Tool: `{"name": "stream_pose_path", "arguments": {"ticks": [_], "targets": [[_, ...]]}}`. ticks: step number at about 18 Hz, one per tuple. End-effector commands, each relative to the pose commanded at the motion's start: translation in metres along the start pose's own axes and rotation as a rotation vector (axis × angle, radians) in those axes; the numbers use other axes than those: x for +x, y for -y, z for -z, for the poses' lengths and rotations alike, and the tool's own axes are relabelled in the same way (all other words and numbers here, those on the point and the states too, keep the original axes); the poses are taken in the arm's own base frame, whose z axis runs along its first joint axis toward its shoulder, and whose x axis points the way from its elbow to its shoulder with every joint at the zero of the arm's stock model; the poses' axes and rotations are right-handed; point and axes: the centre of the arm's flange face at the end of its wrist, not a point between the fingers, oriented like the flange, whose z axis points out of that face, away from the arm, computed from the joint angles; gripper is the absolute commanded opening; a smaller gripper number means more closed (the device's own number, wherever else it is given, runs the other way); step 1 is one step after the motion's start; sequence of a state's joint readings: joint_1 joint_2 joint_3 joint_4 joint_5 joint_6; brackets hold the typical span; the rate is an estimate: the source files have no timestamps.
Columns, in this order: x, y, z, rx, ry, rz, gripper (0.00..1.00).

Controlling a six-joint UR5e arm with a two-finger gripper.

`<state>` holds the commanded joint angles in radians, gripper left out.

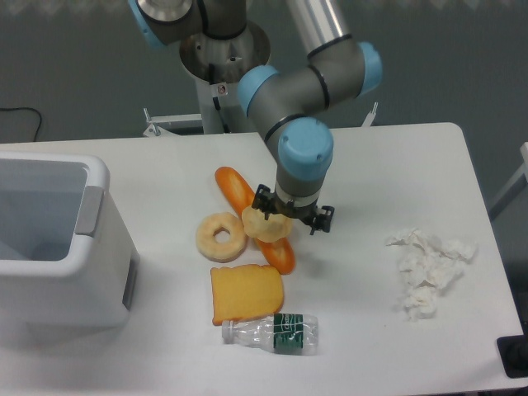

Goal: Pick up the round bread
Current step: 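Close the gripper on the small round bread beside the baguette, then lift the held round bread up and away from the baguette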

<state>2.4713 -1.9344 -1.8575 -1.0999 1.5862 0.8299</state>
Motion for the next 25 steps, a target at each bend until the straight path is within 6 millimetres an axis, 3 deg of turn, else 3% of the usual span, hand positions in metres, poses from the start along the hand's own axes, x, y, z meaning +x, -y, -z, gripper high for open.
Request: {"name": "stream_pose_path", "arguments": {"ticks": [3,10,14,15,21,25], "targets": [[0.006,0.001,0.000,0.007,-0.009,-0.008,1.00],[-0.005,-0.002,0.005,0.047,-0.033,0.029,0.97],[-0.010,-0.002,0.010,0.058,-0.037,0.058,0.05],[-0.010,-0.002,0.013,0.062,-0.035,0.056,0.00],[-0.014,-0.003,0.027,0.077,-0.027,0.082,0.00],[-0.023,-0.004,0.063,0.089,-0.014,0.084,0.00]]}}
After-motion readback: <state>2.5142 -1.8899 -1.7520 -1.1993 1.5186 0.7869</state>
